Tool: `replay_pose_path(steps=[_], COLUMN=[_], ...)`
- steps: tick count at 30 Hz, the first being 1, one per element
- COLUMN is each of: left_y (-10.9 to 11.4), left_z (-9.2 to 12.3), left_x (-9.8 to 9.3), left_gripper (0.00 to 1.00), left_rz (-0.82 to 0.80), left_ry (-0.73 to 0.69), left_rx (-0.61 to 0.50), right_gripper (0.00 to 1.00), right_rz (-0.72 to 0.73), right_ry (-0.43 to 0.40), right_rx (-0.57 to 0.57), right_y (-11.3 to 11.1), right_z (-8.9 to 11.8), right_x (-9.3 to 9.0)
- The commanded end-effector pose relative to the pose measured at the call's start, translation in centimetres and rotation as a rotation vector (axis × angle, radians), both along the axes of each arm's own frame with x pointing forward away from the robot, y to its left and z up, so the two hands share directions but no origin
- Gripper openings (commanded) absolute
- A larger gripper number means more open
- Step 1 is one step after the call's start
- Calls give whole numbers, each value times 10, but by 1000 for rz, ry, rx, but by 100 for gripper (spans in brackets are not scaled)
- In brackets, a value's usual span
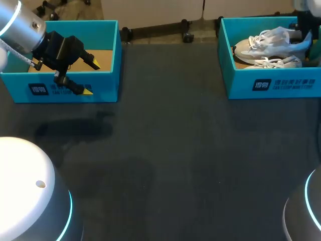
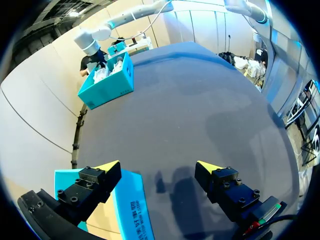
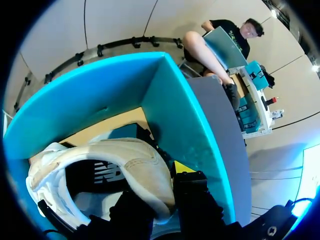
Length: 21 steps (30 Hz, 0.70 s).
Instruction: Take the shoe out of the shoebox, open the shoe tongue, remove and reinsert the insole, then place the shoe into the shoebox
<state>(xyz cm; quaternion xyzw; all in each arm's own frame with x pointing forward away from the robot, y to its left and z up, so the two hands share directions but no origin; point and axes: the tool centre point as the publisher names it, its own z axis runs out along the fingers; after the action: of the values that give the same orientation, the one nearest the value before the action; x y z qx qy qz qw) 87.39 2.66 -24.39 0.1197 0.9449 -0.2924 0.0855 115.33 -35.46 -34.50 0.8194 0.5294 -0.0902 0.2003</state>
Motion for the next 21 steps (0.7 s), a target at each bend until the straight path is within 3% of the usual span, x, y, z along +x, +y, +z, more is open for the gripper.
replay_pose_path(steps=[1,11,13,19,21], left_y=[0,0,0,0,0], left_z=[0,0,0,0,0], left_x=[-1,-1,-1,-1,-1], left_gripper=[100,100,100,100,100], left_rz=[1,1,1,1,1], left_ry=[-1,-1,-1,-1,-1], left_rx=[3,3,3,3,3], right_gripper=[0,1,28,41,40], right_rz=[-3,-2,-4,-7,-10], right_ry=[8,21,22,20,16], right_rx=[1,-6,-8,-14,-15], right_y=[-2,-3,-3,-3,-3], right_z=[-6,-11,-11,-8,-7], right_x=[4,4,5,5,5])
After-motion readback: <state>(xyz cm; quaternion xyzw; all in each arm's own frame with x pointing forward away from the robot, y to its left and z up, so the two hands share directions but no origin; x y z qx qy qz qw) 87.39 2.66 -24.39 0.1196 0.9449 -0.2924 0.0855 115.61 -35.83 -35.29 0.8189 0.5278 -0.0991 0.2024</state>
